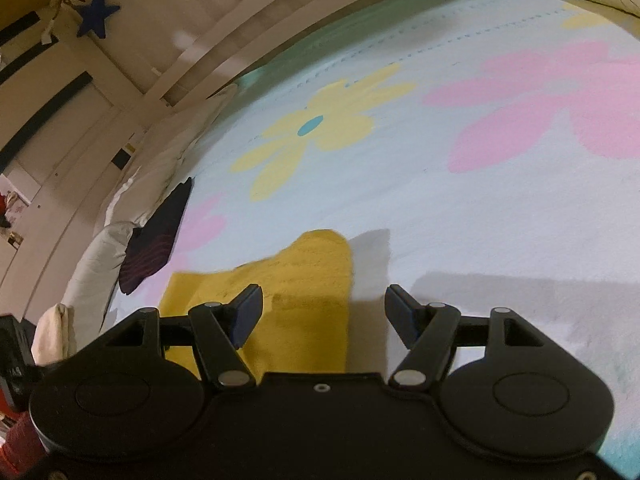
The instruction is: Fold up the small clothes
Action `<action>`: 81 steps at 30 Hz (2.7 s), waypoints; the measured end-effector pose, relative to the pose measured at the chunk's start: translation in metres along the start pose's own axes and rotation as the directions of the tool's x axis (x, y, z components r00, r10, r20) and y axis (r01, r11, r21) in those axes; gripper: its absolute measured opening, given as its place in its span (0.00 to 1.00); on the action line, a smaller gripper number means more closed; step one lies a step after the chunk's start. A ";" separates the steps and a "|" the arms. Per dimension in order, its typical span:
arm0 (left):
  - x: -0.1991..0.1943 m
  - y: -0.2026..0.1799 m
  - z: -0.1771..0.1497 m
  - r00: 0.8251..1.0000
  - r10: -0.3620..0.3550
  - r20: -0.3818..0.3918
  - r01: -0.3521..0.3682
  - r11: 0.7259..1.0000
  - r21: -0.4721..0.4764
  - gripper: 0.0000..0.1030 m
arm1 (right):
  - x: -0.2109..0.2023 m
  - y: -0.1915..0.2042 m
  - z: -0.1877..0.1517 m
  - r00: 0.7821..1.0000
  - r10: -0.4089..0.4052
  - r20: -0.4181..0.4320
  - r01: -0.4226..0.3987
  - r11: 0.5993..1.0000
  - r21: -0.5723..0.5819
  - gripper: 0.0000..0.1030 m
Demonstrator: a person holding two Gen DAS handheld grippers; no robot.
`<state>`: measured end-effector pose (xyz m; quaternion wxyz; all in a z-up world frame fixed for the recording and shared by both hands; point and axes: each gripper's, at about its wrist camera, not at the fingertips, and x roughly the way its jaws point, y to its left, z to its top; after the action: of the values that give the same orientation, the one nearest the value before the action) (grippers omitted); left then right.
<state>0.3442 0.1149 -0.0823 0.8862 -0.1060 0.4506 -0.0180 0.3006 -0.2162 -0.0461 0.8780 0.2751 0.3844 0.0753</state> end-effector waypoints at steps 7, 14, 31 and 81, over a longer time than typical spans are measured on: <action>0.011 -0.002 0.000 0.998 0.060 -0.003 -0.060 0.998 0.018 0.09 | 0.026 0.018 -0.001 0.998 -0.065 -0.021 0.062 0.991 -0.115 0.70; 0.010 0.002 0.003 0.997 0.074 0.011 -0.075 0.997 0.028 0.25 | 0.067 0.040 -0.022 0.973 -0.225 -0.045 0.199 0.924 -0.325 0.83; -0.039 0.005 -0.025 0.976 -0.168 -0.135 0.168 0.986 -0.015 0.92 | 0.003 0.012 -0.002 0.998 -0.006 -0.055 0.001 0.996 -0.091 0.99; -0.132 -0.054 -0.022 0.911 -0.342 0.229 0.350 0.937 0.008 0.19 | -0.083 0.078 -0.015 0.971 0.239 -0.007 -0.238 0.961 -0.138 0.36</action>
<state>0.2516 0.0746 0.0207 0.9127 -0.1999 0.3208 -0.1550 0.2391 -0.1735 0.0402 0.8814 0.2583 0.3378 0.2055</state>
